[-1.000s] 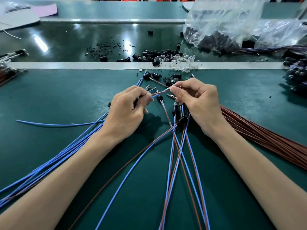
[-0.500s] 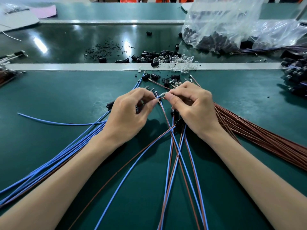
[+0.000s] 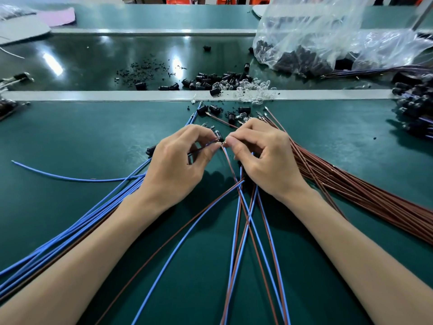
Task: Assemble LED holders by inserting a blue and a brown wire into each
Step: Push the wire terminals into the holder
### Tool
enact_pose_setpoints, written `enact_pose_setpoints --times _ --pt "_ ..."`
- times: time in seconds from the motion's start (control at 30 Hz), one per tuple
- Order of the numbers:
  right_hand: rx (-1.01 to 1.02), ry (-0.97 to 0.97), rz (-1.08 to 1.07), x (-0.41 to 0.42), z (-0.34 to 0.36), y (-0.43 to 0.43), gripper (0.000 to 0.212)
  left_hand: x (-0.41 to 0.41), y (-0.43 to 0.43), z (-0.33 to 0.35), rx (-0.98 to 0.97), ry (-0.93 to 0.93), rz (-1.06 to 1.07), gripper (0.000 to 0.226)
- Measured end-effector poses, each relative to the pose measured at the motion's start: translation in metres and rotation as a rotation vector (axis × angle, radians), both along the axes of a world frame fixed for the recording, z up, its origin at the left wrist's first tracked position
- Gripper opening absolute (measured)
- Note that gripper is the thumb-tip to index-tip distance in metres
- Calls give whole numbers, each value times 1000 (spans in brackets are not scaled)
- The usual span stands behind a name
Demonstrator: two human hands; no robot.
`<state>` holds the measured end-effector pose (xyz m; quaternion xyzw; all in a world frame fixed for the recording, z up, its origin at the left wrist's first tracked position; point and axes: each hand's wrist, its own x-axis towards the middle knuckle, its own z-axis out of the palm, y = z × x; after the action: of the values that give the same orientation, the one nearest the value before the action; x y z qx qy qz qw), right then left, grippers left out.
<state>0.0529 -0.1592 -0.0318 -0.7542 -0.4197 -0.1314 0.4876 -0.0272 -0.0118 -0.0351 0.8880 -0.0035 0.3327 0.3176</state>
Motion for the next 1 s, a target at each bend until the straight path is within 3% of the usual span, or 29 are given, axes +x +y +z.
enact_pose_setpoints --times 0.23,0.57,0.77,1.0 --pt "5 7 10 0 0 0 10 0 2 -2 -79 10 -25 19" --pt "28 -100 -87 2 -2 1 7 0 1 -2 44 -4 0 12" --pt "47 -112 -23 1 -2 1 9 -3 0 2 -83 42 -95 12" --pt "47 136 31 -1 2 0 11 -4 -2 6 -218 57 -91 12"
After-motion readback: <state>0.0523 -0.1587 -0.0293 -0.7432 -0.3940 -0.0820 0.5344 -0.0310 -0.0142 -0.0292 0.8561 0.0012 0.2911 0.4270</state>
